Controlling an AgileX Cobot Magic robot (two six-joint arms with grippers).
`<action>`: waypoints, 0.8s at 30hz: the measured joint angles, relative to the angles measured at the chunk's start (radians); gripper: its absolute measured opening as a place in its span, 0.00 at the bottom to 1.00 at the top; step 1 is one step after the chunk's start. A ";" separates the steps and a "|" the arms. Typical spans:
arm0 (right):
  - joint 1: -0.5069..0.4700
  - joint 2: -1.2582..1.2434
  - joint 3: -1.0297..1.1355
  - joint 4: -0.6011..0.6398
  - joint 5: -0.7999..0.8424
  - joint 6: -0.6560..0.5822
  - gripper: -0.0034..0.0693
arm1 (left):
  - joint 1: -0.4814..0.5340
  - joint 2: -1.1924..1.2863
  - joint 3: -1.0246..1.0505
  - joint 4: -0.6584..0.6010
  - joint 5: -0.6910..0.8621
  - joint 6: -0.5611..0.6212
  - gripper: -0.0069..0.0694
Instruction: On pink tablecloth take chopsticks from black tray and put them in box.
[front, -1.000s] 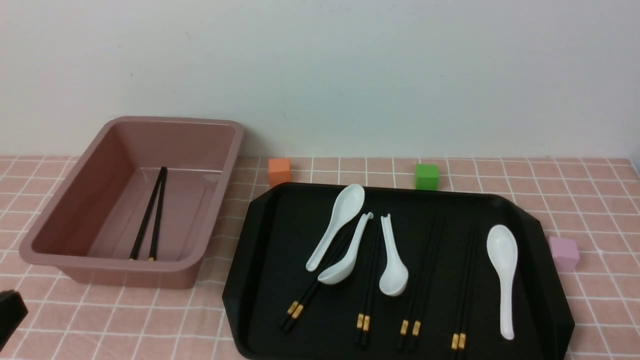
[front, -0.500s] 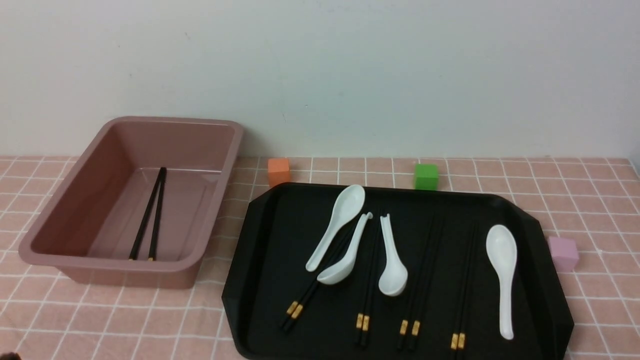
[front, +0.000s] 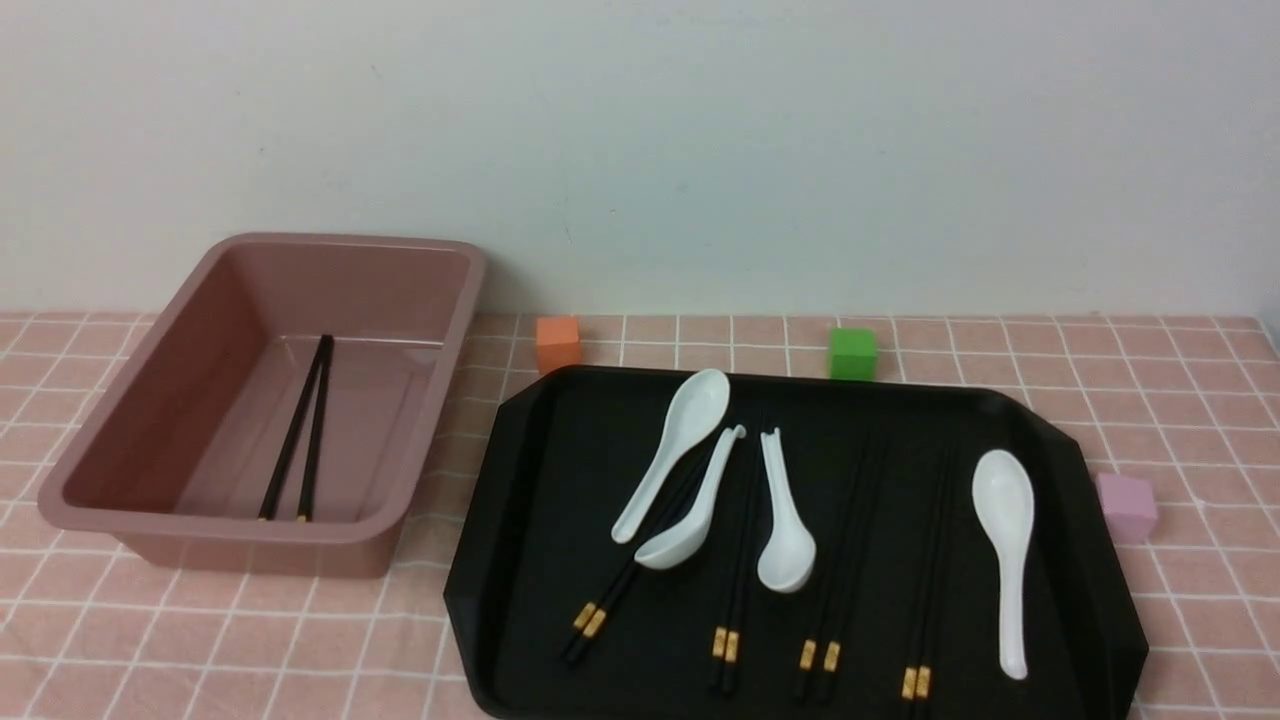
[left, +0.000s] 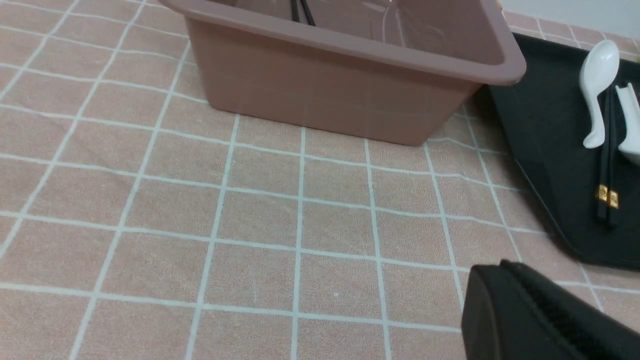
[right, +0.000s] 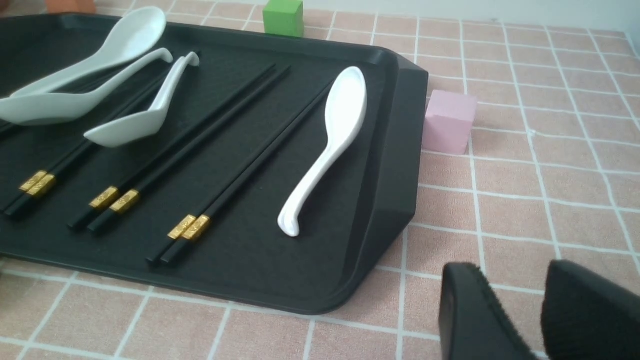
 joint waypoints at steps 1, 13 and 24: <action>0.000 0.000 0.000 0.000 0.000 0.000 0.38 | 0.000 0.000 0.000 -0.004 0.000 0.000 0.07; 0.000 0.000 0.000 0.000 0.000 0.000 0.38 | 0.000 0.000 0.000 -0.010 0.000 0.000 0.07; 0.000 0.000 0.000 0.000 0.000 0.000 0.38 | 0.000 0.000 0.000 -0.011 0.000 0.000 0.08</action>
